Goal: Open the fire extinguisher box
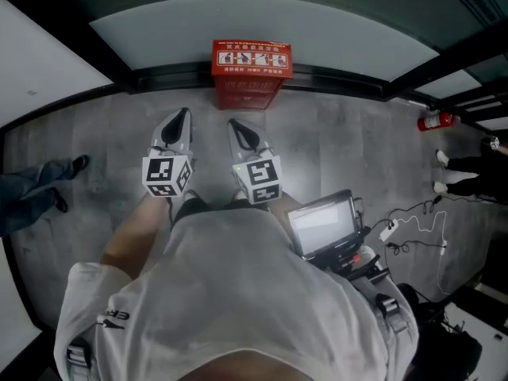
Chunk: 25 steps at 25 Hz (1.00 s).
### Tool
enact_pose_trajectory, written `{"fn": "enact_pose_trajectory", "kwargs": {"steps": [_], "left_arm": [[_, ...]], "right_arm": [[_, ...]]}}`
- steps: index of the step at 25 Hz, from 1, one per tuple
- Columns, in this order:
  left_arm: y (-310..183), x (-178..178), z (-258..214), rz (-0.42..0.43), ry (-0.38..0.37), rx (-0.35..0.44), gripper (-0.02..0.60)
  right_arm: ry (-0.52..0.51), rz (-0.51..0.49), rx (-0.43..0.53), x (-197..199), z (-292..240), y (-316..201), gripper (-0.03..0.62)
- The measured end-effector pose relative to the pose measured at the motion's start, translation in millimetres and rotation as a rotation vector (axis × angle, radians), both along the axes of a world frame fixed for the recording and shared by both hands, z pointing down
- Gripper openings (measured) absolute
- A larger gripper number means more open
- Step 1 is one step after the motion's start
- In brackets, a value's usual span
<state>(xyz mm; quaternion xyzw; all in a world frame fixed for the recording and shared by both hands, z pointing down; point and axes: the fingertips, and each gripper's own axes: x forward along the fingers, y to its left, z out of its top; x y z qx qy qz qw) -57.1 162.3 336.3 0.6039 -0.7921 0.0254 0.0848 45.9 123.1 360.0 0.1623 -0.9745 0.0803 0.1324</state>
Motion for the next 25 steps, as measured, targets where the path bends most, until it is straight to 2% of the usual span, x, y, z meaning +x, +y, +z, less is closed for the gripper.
{"fn": "enact_pose_trajectory", "kwargs": {"steps": [7, 15, 20, 25], "left_arm": [[-44.0, -62.5, -2.4, 0.090, 0.000, -0.001, 0.002], [-107.8, -153.8, 11.2, 0.315, 0.015, -0.017, 0.002], [-133.7, -189.7, 28.3, 0.424, 0.002, -0.053, 0.002], [-166.3, -207.6, 47.6, 0.490, -0.019, -0.083, 0.002]], "right_arm": [[0.023, 0.075, 0.015, -60.1, -0.7, -34.2, 0.012], [0.068, 0.282, 0.041, -151.6, -3.0, -71.2, 0.012], [0.089, 0.378, 0.051, -187.7, -1.3, -85.9, 0.012], [0.111, 0.439, 0.031, -200.3, 16.4, -107.6, 0.012]]}}
